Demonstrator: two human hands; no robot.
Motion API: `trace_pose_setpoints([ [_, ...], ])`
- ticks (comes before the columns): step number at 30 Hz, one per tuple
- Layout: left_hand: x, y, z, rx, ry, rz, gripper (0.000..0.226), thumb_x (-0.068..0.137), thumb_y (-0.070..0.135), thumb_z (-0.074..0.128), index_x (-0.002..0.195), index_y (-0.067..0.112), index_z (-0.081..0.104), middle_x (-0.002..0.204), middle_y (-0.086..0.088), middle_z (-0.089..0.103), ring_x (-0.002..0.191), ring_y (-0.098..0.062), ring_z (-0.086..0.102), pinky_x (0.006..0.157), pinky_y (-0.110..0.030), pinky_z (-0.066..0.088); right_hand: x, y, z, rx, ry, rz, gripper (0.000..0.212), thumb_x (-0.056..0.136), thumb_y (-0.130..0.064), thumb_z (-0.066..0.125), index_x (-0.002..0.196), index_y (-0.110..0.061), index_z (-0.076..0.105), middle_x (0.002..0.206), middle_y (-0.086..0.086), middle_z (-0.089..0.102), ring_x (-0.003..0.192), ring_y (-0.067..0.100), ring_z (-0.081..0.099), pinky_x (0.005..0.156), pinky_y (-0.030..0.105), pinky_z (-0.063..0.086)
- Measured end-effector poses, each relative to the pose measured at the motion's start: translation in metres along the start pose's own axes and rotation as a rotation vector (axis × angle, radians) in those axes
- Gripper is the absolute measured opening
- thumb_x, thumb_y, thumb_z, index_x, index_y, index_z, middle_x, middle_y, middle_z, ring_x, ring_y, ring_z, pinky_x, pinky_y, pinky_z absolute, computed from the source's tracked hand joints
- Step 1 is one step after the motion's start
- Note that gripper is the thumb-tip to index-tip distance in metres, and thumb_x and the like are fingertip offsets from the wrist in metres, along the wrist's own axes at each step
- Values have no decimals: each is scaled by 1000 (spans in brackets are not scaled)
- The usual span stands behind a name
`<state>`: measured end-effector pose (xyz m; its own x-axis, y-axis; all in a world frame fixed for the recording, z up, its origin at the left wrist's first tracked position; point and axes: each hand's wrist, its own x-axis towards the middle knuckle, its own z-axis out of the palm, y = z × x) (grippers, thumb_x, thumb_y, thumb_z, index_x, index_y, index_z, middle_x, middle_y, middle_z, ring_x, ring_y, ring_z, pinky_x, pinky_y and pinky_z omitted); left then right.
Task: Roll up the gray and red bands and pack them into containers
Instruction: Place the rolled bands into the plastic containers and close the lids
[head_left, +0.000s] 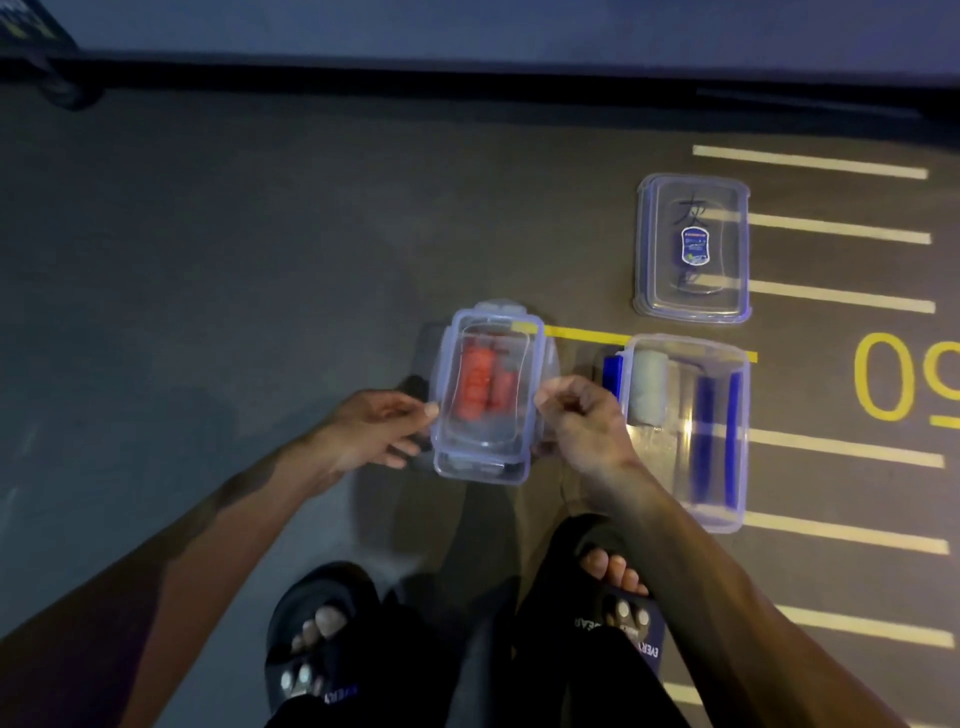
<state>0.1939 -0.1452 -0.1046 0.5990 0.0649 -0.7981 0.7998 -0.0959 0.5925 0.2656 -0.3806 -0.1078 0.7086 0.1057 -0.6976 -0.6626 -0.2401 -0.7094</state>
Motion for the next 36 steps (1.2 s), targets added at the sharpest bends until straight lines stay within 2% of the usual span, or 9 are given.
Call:
trace_pose_setpoints([
  [4, 18, -9, 16, -131, 152, 20, 32, 92, 40, 70, 112, 15, 67, 99, -2, 76, 90, -20, 72, 74, -33, 60, -3, 4, 2, -127, 8, -15, 7, 100, -11, 65, 105, -6, 66, 88, 2, 71, 62, 12, 69, 52, 32, 61],
  [6, 27, -3, 21, -171, 191, 83, 22, 96, 26, 69, 112, 10, 67, 97, -3, 74, 86, -20, 71, 67, -29, 61, -1, 1, 2, -190, 26, -11, 8, 98, -11, 67, 105, -10, 68, 84, -2, 72, 57, 9, 70, 53, 33, 62],
  [10, 33, 4, 24, -227, 269, 112, 11, 92, 9, 73, 98, 10, 64, 80, -5, 66, 61, -15, 60, 51, -25, 57, 2, -3, -3, -327, -8, 45, 14, 90, -6, 65, 101, -14, 69, 78, 11, 76, 62, 20, 76, 52, 33, 61],
  [15, 32, 0, 18, -170, 182, 71, 15, 89, 12, 77, 93, 14, 63, 71, 2, 70, 59, -10, 66, 57, -30, 59, 6, -8, -10, -471, -77, 94, 10, 88, -9, 65, 96, -14, 67, 79, 13, 77, 67, 23, 77, 62, 41, 65],
  [23, 34, -3, 14, -31, 100, 95, 12, 92, 14, 75, 95, 19, 65, 75, 5, 67, 62, -7, 63, 62, -27, 54, 14, -10, -19, -616, -162, 158, 27, 91, -35, 69, 112, -18, 66, 89, 7, 75, 71, 21, 76, 65, 41, 66],
  [28, 31, 2, 11, -32, 52, 144, 15, 91, 9, 74, 94, 18, 62, 72, 7, 65, 59, -3, 63, 58, -23, 53, 30, -8, -4, -482, -36, -37, 18, 95, -40, 64, 112, -33, 64, 114, -2, 70, 101, 21, 69, 95, 40, 57],
  [32, 32, 6, 10, 41, 1, 92, 19, 88, 13, 79, 96, 18, 63, 78, 3, 68, 65, -8, 68, 62, -27, 56, 42, -2, 1, -428, 23, -127, 24, 94, -40, 65, 117, -38, 68, 121, -8, 70, 108, 17, 68, 100, 41, 56],
  [34, 33, 7, 10, 61, -15, 51, 21, 87, 15, 81, 97, 17, 63, 85, -1, 71, 71, -13, 71, 68, -35, 60, 45, 0, 2, -430, 67, -185, 21, 87, -47, 64, 106, -43, 69, 118, -8, 73, 109, 18, 69, 101, 43, 55],
  [36, 33, 10, 10, 83, -31, 15, 23, 87, 16, 81, 100, 15, 62, 90, -3, 73, 80, -18, 73, 76, -40, 62, 47, -1, 4, -471, 105, -228, 14, 87, -42, 66, 100, -42, 70, 112, -9, 74, 106, 20, 70, 100, 43, 55],
])
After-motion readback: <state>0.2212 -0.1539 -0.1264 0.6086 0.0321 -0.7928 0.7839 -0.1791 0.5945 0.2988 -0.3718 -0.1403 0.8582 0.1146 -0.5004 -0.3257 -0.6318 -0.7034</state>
